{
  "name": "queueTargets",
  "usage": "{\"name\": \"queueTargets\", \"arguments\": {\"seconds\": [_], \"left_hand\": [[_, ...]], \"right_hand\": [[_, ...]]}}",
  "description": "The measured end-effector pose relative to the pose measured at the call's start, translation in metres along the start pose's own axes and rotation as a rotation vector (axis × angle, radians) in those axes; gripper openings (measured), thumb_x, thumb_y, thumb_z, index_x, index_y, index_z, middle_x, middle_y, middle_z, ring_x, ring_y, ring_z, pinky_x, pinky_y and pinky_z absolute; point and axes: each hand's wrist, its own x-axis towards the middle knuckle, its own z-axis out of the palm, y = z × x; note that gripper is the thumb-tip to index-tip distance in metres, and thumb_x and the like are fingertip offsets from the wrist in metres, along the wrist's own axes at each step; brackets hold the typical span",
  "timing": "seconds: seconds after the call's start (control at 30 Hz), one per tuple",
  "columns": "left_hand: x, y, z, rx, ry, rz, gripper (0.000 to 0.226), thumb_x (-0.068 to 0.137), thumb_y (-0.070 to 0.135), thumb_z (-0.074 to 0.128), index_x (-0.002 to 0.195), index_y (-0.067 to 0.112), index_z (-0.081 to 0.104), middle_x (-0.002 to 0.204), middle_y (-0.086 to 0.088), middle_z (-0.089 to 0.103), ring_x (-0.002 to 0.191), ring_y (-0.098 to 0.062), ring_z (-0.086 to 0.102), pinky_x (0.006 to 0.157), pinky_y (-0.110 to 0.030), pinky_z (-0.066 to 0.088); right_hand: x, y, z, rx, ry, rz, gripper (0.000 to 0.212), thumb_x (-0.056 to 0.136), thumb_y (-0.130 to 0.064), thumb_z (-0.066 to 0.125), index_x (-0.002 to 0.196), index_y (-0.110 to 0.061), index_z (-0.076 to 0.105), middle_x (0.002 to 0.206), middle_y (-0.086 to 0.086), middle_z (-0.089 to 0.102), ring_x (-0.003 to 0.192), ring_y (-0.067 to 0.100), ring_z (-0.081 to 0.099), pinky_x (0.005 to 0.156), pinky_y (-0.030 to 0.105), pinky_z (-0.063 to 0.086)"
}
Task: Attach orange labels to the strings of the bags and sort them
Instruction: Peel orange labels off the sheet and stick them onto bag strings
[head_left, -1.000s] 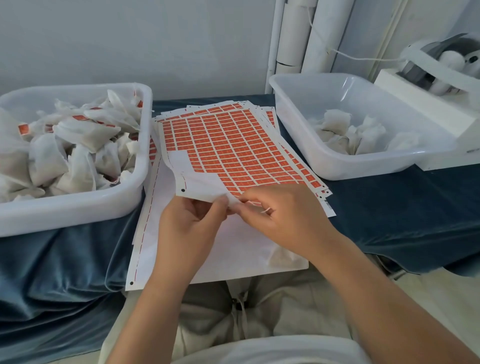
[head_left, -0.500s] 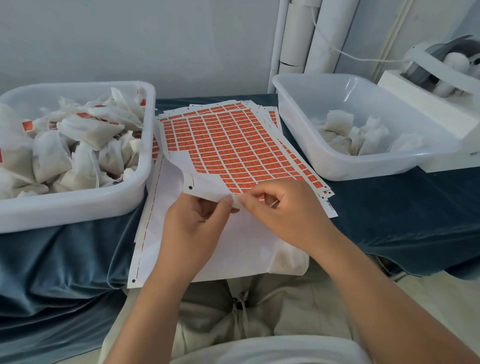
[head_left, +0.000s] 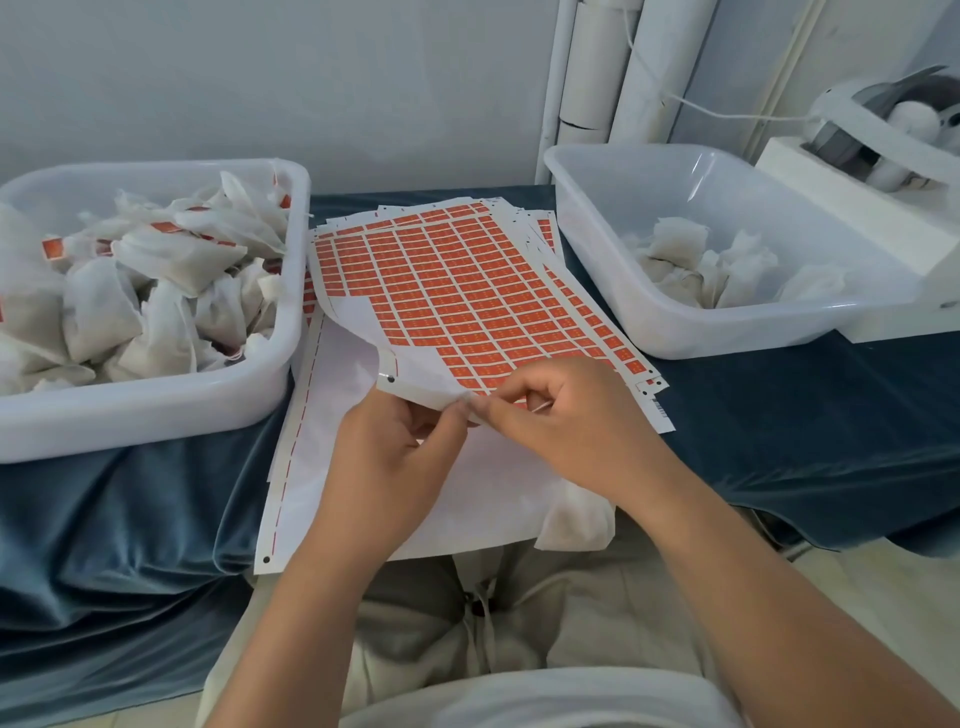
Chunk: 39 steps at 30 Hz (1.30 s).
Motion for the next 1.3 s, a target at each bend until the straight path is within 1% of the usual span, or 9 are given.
{"name": "queueTargets", "arguments": {"seconds": [0.2,0.37,0.47,0.63,0.8,0.97,1.03,1.23,1.3], "left_hand": [[0.002,0.000,-0.005,-0.043,-0.005,-0.033,0.053,0.101,0.021,0.069,0.107,0.073,0.062,0.109,0.033,0.074,0.102,0.001,0.073,0.082,-0.011,0.056],[0.001,-0.008,-0.007,-0.117,0.031,-0.049,0.041,0.100,0.019,0.071,0.114,0.057,0.066,0.112,0.030,0.075,0.103,0.000,0.074,0.084,-0.013,0.058],[0.002,-0.015,-0.005,-0.145,0.032,-0.084,0.015,0.093,0.018,0.080,0.099,0.029,0.072,0.096,0.013,0.079,0.091,-0.007,0.077,0.077,-0.019,0.062],[0.004,-0.019,-0.005,-0.150,-0.004,-0.083,0.016,0.091,0.008,0.080,0.095,0.011,0.065,0.091,0.000,0.077,0.089,-0.018,0.077,0.082,-0.027,0.063],[0.001,-0.011,-0.005,-0.137,-0.003,-0.121,0.042,0.092,0.019,0.080,0.131,0.025,0.067,0.111,0.024,0.078,0.101,0.001,0.075,0.080,-0.007,0.054],[0.000,-0.010,-0.003,-0.095,0.067,-0.141,0.037,0.090,0.026,0.082,0.123,0.040,0.070,0.105,0.034,0.075,0.098,0.007,0.072,0.074,-0.003,0.051],[0.001,-0.009,-0.004,-0.111,0.093,-0.179,0.036,0.090,0.027,0.082,0.112,0.050,0.067,0.103,0.040,0.072,0.098,0.014,0.069,0.066,0.000,0.048],[0.011,-0.022,-0.021,-0.156,0.152,-0.331,0.034,0.091,0.031,0.079,0.118,0.046,0.065,0.098,0.023,0.079,0.085,-0.005,0.079,0.065,-0.026,0.065],[0.012,-0.024,-0.025,-0.124,0.123,-0.336,0.029,0.091,0.032,0.079,0.111,0.048,0.067,0.095,0.023,0.079,0.084,-0.006,0.079,0.067,-0.029,0.066]], "right_hand": [[-0.003,0.002,0.002,-0.040,0.039,-0.036,0.016,0.096,-0.039,0.071,0.099,-0.027,0.082,0.100,-0.023,0.076,0.093,-0.003,0.069,0.080,0.015,0.053],[0.000,0.001,0.001,0.086,0.014,0.020,0.020,0.096,-0.046,0.071,0.095,-0.028,0.081,0.091,-0.023,0.075,0.088,-0.003,0.069,0.074,0.008,0.046],[0.000,0.000,0.002,0.091,0.016,-0.001,0.017,0.094,-0.044,0.074,0.094,-0.028,0.081,0.082,-0.026,0.071,0.084,-0.004,0.068,0.071,0.006,0.045],[-0.003,0.000,0.004,0.070,-0.005,-0.017,0.011,0.096,-0.032,0.073,0.095,-0.027,0.082,0.082,-0.028,0.070,0.084,-0.003,0.067,0.070,0.006,0.045],[-0.005,-0.003,0.001,-0.023,0.026,-0.080,0.017,0.097,-0.033,0.066,0.081,-0.036,0.072,0.072,-0.034,0.063,0.078,-0.005,0.065,0.069,0.006,0.043],[-0.001,0.002,-0.004,-0.052,0.060,-0.094,0.015,0.099,-0.032,0.068,0.092,-0.026,0.080,0.092,-0.022,0.076,0.089,-0.001,0.069,0.076,0.008,0.051],[0.001,0.006,-0.008,-0.027,0.059,-0.071,0.014,0.099,-0.032,0.068,0.093,-0.026,0.079,0.093,-0.029,0.073,0.094,-0.006,0.068,0.077,0.004,0.049],[0.003,0.005,-0.022,0.344,0.126,0.186,0.015,0.101,-0.041,0.065,0.097,-0.037,0.078,0.103,-0.035,0.073,0.101,-0.009,0.069,0.085,0.023,0.060],[0.000,-0.003,-0.015,0.276,0.091,0.129,0.021,0.099,-0.054,0.063,0.097,-0.040,0.078,0.099,-0.030,0.075,0.098,-0.006,0.071,0.083,0.026,0.058]]}}
